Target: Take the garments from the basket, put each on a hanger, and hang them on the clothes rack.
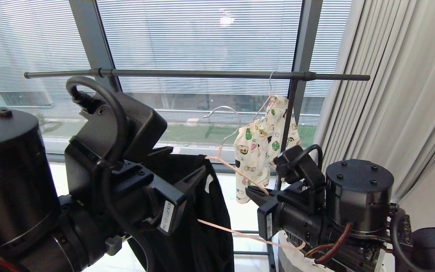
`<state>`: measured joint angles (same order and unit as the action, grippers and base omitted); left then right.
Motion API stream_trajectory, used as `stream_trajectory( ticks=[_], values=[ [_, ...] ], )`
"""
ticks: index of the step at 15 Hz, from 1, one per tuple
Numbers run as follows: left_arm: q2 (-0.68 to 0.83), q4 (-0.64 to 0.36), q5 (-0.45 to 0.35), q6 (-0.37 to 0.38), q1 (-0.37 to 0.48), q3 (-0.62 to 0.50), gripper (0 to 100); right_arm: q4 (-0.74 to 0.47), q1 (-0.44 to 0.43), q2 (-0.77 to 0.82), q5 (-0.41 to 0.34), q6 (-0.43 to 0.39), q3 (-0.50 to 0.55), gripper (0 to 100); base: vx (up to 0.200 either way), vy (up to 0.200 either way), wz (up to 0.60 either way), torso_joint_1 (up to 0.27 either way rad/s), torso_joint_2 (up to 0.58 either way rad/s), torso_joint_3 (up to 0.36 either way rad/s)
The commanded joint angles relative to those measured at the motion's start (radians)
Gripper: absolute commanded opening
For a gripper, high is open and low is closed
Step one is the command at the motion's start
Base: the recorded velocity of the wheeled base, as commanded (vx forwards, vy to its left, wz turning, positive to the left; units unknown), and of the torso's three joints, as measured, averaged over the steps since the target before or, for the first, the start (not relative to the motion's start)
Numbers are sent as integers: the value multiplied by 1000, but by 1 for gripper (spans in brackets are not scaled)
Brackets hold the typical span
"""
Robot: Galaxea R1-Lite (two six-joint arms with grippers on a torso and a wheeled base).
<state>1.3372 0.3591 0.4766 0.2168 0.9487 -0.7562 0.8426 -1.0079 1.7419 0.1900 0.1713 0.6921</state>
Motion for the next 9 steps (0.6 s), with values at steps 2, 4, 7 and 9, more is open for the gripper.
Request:
stream_trajectory(
  ticks=[2,4,7,9],
  values=[
    [-50,0,2,3,-10,0,100,59,5,-5,14,-52,-6,0,0,0,0,0,0,0],
    [-78,-2,2,4,-18,1,100,92,23,-10,16,-104,-11,0,0,0,0,0,0,0],
    [-133,-3,-6,22,-44,38,100,113,74,-33,-3,-179,-36,0,0,0,0,0,0,0],
    [-159,-3,-61,24,-56,81,100,113,91,-67,-58,-213,-86,0,0,0,0,0,0,0]
  ],
)
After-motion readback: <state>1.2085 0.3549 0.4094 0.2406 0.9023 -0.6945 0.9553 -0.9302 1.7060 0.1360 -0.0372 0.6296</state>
